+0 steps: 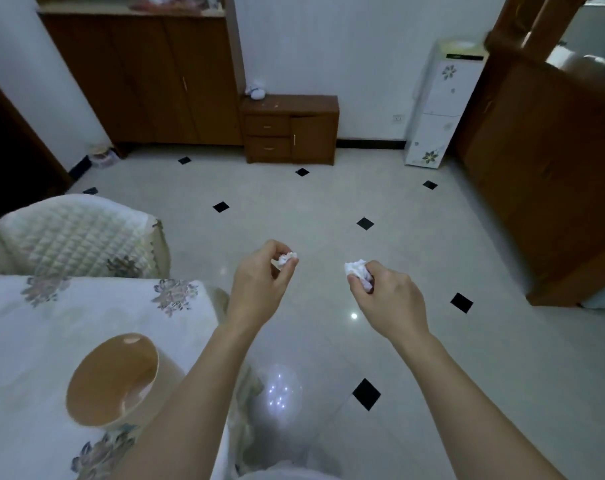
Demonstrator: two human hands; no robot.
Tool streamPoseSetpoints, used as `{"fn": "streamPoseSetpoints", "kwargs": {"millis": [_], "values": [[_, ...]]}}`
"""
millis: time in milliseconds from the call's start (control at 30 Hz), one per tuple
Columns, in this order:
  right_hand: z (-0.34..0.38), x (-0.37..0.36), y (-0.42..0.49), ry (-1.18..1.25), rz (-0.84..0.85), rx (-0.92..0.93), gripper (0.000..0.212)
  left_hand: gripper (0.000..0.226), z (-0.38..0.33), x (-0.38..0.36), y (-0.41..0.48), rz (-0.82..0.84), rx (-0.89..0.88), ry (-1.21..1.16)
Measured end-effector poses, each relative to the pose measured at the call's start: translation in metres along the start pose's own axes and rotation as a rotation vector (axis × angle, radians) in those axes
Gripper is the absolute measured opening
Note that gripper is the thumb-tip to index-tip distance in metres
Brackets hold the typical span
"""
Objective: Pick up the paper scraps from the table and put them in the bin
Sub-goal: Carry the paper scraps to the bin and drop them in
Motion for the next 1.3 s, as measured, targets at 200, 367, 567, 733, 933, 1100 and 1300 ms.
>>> {"fn": "streamPoseSetpoints", "kwargs": {"millis": [200,367,567,733,933,1100,1300], "values": [[0.006,-0.036,0.070,0.008,0.053,0.060,0.028,0.007,0.025,0.005,0.052,-0.054,0.062,0.022],[0.033,-0.078,0.134,0.079,0.132,0.174,0.031,0.009,0.055,0.027,0.082,-0.153,0.177,0.077],[0.109,-0.145,0.193,0.200,0.307,0.462,0.030,0.011,0.091,0.072,0.091,-0.367,0.385,0.156],[0.184,-0.188,0.198,0.265,0.488,0.759,0.034,0.013,0.107,0.115,0.055,-0.627,0.565,0.219],[0.268,-0.216,0.154,0.358,0.642,1.132,0.035,0.010,0.109,0.144,-0.038,-0.932,0.846,0.369],[0.310,-0.212,0.098,0.419,0.710,1.358,0.031,0.007,0.092,0.144,-0.112,-1.126,0.952,0.382],[0.332,-0.204,0.060,0.344,0.791,1.519,0.030,0.010,0.080,0.137,-0.153,-1.184,1.035,0.418]]}}
Point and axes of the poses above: each hand's wrist, its own y-axis towards the middle knuckle, its own x-axis out of the back of the hand, z = x × y, the point moved 4 cm from there along y, towards the middle knuckle, and after that the axes turned 6 degrees about x, right-handed, at the moved point
